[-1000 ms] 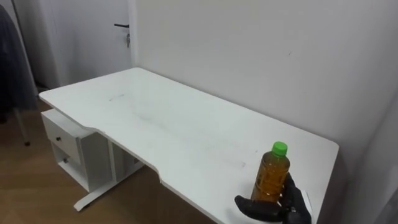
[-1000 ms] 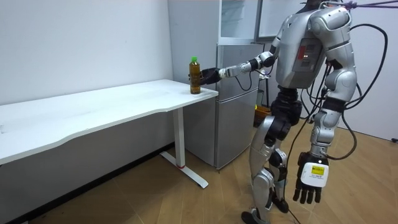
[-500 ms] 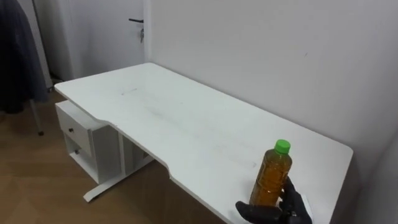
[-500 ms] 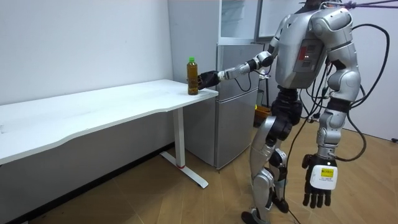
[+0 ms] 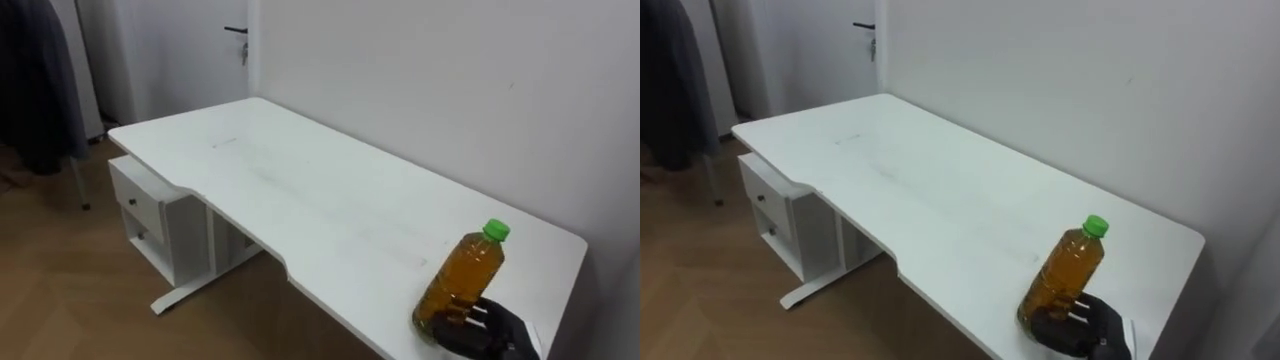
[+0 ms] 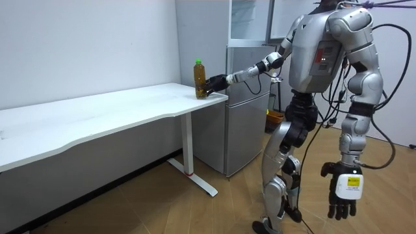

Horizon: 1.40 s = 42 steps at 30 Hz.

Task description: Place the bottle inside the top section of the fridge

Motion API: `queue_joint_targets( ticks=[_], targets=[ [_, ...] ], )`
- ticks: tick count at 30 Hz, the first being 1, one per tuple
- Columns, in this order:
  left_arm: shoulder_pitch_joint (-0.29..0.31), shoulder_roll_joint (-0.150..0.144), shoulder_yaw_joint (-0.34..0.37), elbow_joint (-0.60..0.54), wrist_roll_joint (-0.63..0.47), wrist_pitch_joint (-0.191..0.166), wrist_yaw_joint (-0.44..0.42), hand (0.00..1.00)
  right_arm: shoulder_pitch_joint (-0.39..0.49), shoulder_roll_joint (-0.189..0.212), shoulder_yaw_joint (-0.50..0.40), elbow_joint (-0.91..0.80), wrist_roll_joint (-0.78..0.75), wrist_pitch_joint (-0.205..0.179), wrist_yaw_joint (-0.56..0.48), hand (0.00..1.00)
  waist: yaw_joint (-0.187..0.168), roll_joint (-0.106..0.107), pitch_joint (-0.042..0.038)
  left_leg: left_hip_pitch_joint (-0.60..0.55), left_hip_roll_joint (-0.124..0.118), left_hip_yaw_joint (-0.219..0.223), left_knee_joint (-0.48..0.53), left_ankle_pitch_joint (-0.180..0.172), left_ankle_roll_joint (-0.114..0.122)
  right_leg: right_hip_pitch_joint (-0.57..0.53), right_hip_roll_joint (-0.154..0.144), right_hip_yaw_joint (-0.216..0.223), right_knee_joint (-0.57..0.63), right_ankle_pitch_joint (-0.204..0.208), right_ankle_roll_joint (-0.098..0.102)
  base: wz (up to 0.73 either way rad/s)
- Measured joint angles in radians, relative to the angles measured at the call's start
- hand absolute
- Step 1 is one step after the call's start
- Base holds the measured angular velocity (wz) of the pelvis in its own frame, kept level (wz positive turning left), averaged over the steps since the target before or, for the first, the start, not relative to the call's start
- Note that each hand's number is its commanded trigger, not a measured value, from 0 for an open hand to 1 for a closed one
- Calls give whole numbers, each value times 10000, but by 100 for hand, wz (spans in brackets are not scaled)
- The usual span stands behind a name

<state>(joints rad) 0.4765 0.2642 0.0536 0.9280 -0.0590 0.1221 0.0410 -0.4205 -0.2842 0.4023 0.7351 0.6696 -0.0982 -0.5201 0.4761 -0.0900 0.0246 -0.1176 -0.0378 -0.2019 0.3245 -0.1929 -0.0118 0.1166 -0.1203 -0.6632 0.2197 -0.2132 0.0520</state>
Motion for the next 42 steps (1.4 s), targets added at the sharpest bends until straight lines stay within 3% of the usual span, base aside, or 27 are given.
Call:
queue_joint_targets(
  ticks=[4, 8, 11, 21, 27, 30, 32, 36, 42],
  targets=[
    [89, 101, 38, 9, -517, -76, 171, 0, -301, -75, -5, 433, 441, -196, 218, 100, -15, 92, -11, -172, -21, -51, 91, 7, -1, -123, 5, -5, 13, 17, -28, 2],
    [94, 190, 7, -14, -702, -317, 173, 0, -336, -419, -28, 462, 1217, -346, 529, 100, -37, 308, 4, -354, -82, -130, 200, 19, 20, -226, -12, -28, 28, 27, -45, 6],
    [110, 212, 1, -34, -695, -395, 150, 0, -333, -461, -59, 471, 1544, -540, 749, 100, -41, 326, -9, -469, -78, -134, 211, 32, 12, -362, -6, 21, 51, 30, -51, 0],
    [93, 202, 28, -75, -667, -711, 115, 0, -279, -478, -319, 504, 1877, -523, 1568, 100, -182, 284, -35, -306, -24, 66, 160, 26, 17, -306, -9, 193, 15, 42, -66, -4],
    [59, -92, 633, -55, -658, -850, 142, 0, 320, -483, -657, -643, 1641, -32, 1696, 100, -510, 253, -59, -219, 61, 367, 26, 30, 36, -396, -25, 469, 55, 47, -74, -12],
    [59, -122, 637, 2, -652, -870, 140, 0, 548, -506, -682, -1394, 1239, 121, 1603, 100, -688, 272, -70, -74, 148, 688, -150, 43, 46, -523, -25, 881, 131, 58, -93, -33],
    [57, -148, 657, 114, -603, -909, 103, 0, 612, -706, -697, -2004, 792, 354, 1601, 100, -991, 280, -84, 79, 155, 839, -280, 52, 60, -507, -48, 1091, 168, 55, -90, -24],
    [26, -264, 660, 158, -572, -973, -130, 0, 670, -834, -747, -3226, 639, 365, 1736, 100, -1260, 243, -123, 469, 199, 1230, -576, 63, 81, -427, -72, 1450, 172, 53, -83, -28],
    [-15, -500, 655, 138, -574, -1005, -138, 0, 831, -862, -755, -4667, 488, 364, 1981, 100, -1716, 225, -125, 912, 231, 1367, -725, 59, 85, -149, -64, 1748, 160, 45, -68, -7]
  ],
)
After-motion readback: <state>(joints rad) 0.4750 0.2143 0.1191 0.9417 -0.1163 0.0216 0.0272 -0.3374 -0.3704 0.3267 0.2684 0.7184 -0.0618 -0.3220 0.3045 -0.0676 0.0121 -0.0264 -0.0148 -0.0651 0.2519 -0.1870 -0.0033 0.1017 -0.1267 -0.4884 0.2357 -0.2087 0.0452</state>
